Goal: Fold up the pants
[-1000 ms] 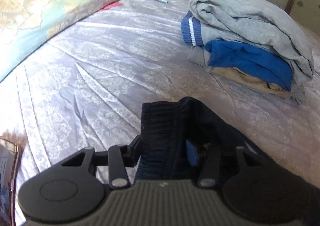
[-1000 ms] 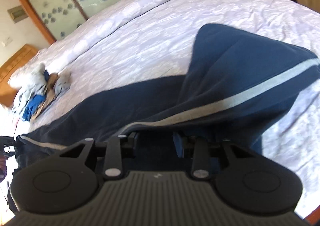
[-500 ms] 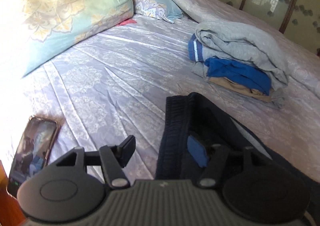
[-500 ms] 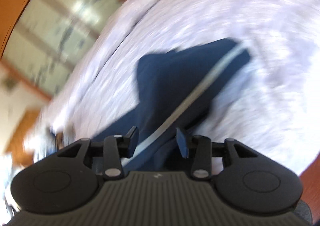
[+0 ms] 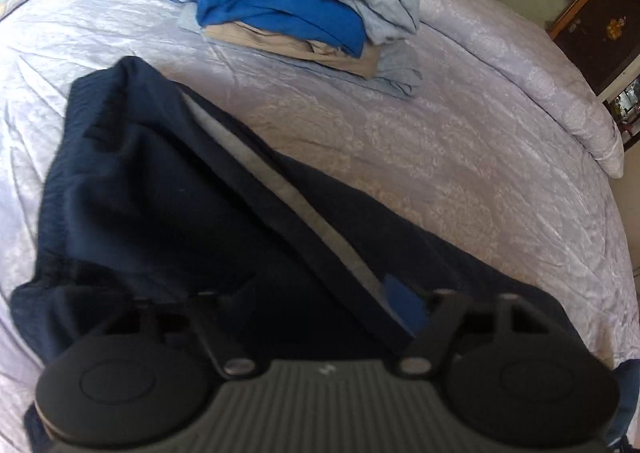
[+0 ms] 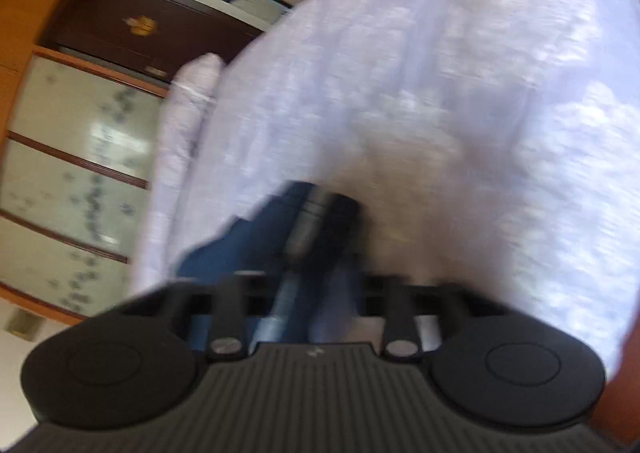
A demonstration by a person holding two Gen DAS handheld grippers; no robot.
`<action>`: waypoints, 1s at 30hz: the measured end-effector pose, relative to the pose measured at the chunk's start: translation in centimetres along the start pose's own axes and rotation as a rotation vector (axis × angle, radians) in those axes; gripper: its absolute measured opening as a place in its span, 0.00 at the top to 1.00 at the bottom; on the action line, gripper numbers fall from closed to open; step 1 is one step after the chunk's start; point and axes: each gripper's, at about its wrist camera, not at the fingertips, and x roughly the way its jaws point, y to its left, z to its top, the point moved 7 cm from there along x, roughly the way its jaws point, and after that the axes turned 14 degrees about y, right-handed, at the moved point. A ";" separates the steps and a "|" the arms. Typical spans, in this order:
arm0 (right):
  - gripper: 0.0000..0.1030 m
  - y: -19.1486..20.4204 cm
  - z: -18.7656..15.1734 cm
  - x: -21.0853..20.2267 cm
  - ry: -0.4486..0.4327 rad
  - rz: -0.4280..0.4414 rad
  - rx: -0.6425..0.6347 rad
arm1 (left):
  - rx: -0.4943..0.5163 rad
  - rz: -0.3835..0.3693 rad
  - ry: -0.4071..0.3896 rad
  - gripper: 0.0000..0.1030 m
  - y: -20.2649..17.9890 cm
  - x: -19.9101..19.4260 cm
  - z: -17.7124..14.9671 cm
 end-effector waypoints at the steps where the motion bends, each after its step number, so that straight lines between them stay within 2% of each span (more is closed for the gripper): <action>1: 0.94 1.1 0.2 -0.8 -0.029 0.011 -0.033 | -0.001 -0.007 0.012 0.76 -0.3 0.6 0.2; 2: 0.94 2.4 0.4 -1.6 -0.046 0.032 -0.065 | -0.007 -0.017 0.021 0.86 -0.5 1.0 0.5; 4: 0.94 5.2 1.0 -2.6 -0.061 0.088 -0.098 | -0.004 -0.011 0.010 0.92 -0.8 1.0 1.0; 6: 0.95 8.3 2.4 -2.9 -0.089 0.124 -0.141 | -0.009 -0.035 0.004 0.93 -1.2 0.7 1.6; 9: 0.95 13.6 5.0 -2.0 -0.130 0.164 -0.209 | -0.022 -0.098 -0.049 0.93 -1.6 -0.9 2.8; 11: 0.95 17.6 6.8 0.2 -0.145 0.158 -0.250 | -0.044 -0.129 -0.080 0.93 -1.7 -1.4 4.1; 14: 0.95 21.9 9.2 6.0 -0.151 0.094 -0.306 | -0.070 -0.129 -0.111 0.92 -2.3 -1.2 6.5; 15: 0.93 23.1 10.2 8.6 -0.151 0.061 -0.322 | -0.079 -0.112 -0.121 0.88 -2.7 -0.8 7.2; 16: 0.90 24.1 10.9 11.1 -0.149 0.023 -0.354 | -0.091 -0.087 -0.123 0.76 -2.9 -0.1 7.9; 17: 0.80 24.1 11.3 13.5 -0.141 -0.026 -0.388 | -0.099 -0.053 -0.103 0.45 -3.2 0.7 8.4; 18: 0.53 23.5 11.4 15.7 -0.116 -0.095 -0.400 | -0.108 -0.014 -0.077 0.35 -3.2 1.6 8.6; 19: 0.45 22.3 11.3 17.4 -0.094 -0.171 -0.376 | -0.112 0.019 -0.067 0.31 -3.2 2.1 8.6; 20: 0.46 20.9 10.8 18.1 -0.091 -0.218 -0.342 | -0.096 0.026 -0.065 0.31 -3.4 2.3 8.3; 23: 0.47 18.5 8.7 17.1 -0.037 -0.123 -0.342 | -0.019 0.004 -0.083 0.31 -3.3 1.5 6.4; 26: 0.47 15.4 7.2 13.0 -0.002 -0.094 -0.371 | 0.076 0.019 -0.116 0.31 -3.6 -0.4 3.6; 30: 0.46 10.2 6.1 5.9 -0.012 -0.100 -0.313 | 0.247 -0.005 -0.127 0.32 -6.6 -2.0 -0.4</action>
